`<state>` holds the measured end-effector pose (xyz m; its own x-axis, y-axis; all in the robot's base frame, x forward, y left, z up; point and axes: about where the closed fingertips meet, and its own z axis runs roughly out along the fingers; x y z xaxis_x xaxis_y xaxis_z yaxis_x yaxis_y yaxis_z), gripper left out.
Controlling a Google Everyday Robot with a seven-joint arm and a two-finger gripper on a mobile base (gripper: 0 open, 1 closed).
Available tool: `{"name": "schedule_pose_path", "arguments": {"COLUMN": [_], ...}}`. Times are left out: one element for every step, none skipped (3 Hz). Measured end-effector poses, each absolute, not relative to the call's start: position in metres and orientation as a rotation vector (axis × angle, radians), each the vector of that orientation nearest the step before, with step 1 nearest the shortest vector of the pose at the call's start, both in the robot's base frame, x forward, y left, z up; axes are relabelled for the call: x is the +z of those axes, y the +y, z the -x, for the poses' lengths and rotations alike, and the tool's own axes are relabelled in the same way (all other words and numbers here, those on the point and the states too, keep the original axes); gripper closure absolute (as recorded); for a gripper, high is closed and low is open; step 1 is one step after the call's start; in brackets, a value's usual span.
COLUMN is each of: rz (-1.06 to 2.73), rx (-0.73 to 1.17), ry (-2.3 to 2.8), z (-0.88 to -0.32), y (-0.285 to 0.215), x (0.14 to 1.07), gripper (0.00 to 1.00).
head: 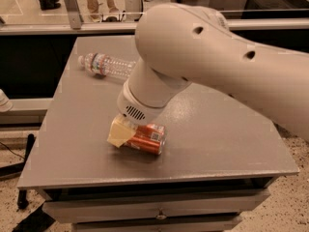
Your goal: Place coke can upright
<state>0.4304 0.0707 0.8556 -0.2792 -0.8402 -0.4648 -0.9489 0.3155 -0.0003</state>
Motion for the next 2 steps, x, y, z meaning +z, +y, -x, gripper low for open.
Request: {"name": "schedule_pose_path", "arguments": {"rz": [1.563,1.476], "rx": [0.371,0.423], "ry": [2.175,2.106], "z": [-0.451,-0.480], "y": [0.065,0.050], "x": [0.870,0.891], "gripper": [0.87,1.00]}}
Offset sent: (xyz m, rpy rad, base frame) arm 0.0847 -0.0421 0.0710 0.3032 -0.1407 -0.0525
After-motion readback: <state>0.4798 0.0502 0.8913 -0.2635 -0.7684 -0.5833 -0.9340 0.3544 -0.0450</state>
